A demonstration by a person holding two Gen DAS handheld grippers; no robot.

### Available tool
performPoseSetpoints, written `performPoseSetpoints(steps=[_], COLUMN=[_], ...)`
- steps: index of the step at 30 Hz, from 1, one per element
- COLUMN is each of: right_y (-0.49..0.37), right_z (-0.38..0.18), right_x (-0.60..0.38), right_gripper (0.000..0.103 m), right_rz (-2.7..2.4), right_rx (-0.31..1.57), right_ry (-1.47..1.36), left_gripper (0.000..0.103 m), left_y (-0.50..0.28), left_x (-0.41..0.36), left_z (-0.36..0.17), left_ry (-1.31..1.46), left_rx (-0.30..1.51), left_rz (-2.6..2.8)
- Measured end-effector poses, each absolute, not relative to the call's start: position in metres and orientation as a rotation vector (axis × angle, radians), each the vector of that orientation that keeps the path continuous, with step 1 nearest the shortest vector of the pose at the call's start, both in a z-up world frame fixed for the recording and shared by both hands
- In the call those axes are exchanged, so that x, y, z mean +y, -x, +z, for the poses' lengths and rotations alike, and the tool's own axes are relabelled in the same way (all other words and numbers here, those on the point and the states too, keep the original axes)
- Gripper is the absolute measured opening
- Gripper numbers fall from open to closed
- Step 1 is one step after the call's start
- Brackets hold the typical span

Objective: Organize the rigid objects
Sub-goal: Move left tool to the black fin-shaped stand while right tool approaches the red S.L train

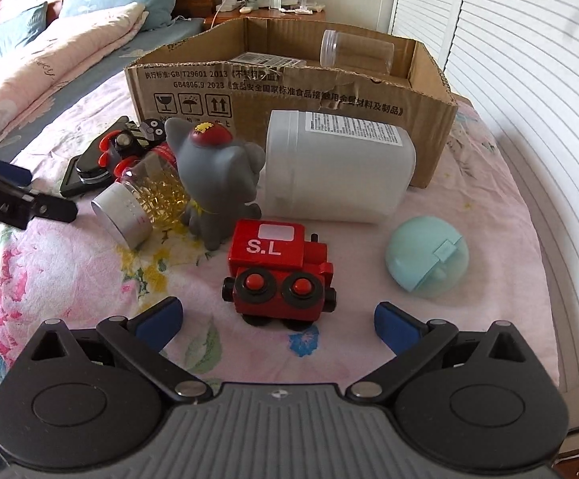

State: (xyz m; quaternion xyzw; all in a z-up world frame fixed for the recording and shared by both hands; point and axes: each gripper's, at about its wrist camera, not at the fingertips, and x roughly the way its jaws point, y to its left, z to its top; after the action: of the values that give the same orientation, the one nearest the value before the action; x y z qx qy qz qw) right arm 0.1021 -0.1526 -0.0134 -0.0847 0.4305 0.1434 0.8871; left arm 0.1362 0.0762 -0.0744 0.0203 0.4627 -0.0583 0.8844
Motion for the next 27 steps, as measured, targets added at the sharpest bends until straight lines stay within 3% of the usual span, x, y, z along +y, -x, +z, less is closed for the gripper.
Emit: performPoseSetpoints(steps=[15,23,24,27], right_y=[-0.102,-0.102,-0.102,-0.101], right_z=[-0.014,-0.014,-0.014,-0.014], right_x=[-0.152,-0.152,-0.152,-0.152], right_gripper=[0.103,0.103,0.103,0.103], right_rz=[0.298,0.299,0.300,0.300], right_rx=[0.895,0.891,0.890,0.889], right_ry=[0.176,0.174,0.174,0.174], left_gripper=[0.101,0.099,0.098,0.082], left_y=[-0.144,-0.140,-0.143,-0.150], left_x=[0.119,0.101,0.095,0.080], left_z=[-0.072,-0.043,-0.042,-0.045], left_ry=[-0.017,0.019,0.011,-0.015], left_rx=[0.961,0.822,0.810,0.803], left_rz=[-0.010,-0.127,-0.137,-0.167])
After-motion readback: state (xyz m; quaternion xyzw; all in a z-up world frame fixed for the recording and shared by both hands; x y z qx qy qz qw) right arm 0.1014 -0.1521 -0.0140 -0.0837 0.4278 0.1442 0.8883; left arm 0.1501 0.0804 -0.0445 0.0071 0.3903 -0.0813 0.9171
